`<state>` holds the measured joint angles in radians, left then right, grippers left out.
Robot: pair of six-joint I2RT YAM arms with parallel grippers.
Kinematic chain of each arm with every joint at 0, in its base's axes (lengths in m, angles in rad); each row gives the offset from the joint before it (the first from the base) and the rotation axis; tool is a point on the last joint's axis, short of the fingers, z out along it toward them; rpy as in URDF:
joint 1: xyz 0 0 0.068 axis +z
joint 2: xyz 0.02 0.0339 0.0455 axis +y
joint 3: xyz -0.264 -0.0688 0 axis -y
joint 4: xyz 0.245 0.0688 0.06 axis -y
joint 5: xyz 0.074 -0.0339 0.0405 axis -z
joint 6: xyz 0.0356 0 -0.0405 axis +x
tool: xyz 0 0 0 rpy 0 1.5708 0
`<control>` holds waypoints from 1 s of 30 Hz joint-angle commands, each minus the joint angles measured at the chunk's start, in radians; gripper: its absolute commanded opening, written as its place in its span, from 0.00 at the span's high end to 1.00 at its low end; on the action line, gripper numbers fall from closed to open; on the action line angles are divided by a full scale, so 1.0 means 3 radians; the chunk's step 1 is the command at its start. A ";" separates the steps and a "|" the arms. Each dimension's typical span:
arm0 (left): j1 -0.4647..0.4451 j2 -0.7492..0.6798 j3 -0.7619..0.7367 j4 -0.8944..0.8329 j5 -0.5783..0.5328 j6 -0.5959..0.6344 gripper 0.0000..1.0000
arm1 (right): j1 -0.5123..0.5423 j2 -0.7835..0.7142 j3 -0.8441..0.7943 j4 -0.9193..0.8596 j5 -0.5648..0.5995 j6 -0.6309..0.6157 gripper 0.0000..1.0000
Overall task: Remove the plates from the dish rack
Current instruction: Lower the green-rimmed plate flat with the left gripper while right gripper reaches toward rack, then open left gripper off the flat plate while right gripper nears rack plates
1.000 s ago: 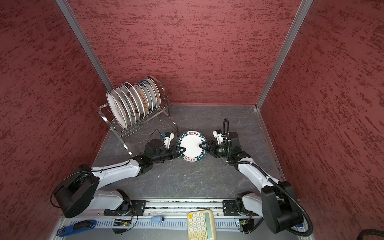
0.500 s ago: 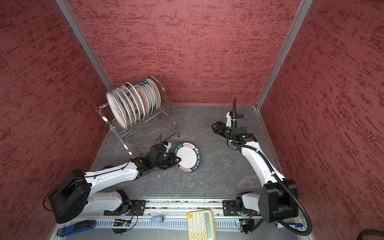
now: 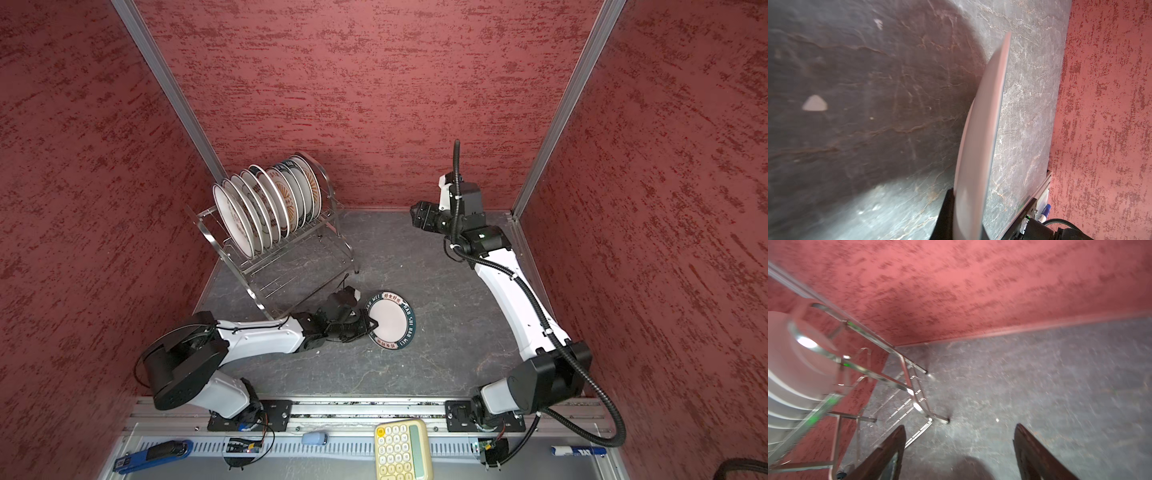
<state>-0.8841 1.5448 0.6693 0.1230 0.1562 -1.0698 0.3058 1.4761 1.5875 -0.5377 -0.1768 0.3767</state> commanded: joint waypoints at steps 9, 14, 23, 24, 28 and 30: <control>-0.0049 0.0143 0.0062 -0.0384 -0.0160 -0.0121 0.88 | 0.0401 0.0297 0.0539 0.0875 -0.0611 -0.0729 0.20; -0.0049 0.0257 0.0138 -0.0593 -0.0151 -0.0156 0.79 | 0.0690 0.0676 0.1069 0.0741 -0.0389 -0.1052 0.21; -0.0054 0.0401 0.0137 -0.0638 -0.0119 -0.0172 0.57 | 0.1038 0.1177 0.1725 0.0549 -0.0089 -0.1175 0.25; -0.0057 0.0384 0.0123 -0.0641 -0.0124 -0.0165 0.55 | 0.1070 0.1222 0.1773 0.0553 -0.0072 -0.1179 0.28; -0.0050 0.0229 0.0075 -0.0728 -0.0169 -0.0143 0.44 | 0.1171 0.1408 0.1979 0.0526 0.0020 -0.1193 0.30; -0.0054 0.0102 0.0078 -0.0868 -0.0243 -0.0093 0.42 | 0.1209 0.1507 0.2087 0.0509 0.0119 -0.1185 0.34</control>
<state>-0.8978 1.6054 0.7177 -0.0135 0.1242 -1.1221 0.6533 1.8988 2.1612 -0.3737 -0.1989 0.0471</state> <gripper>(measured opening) 0.578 0.675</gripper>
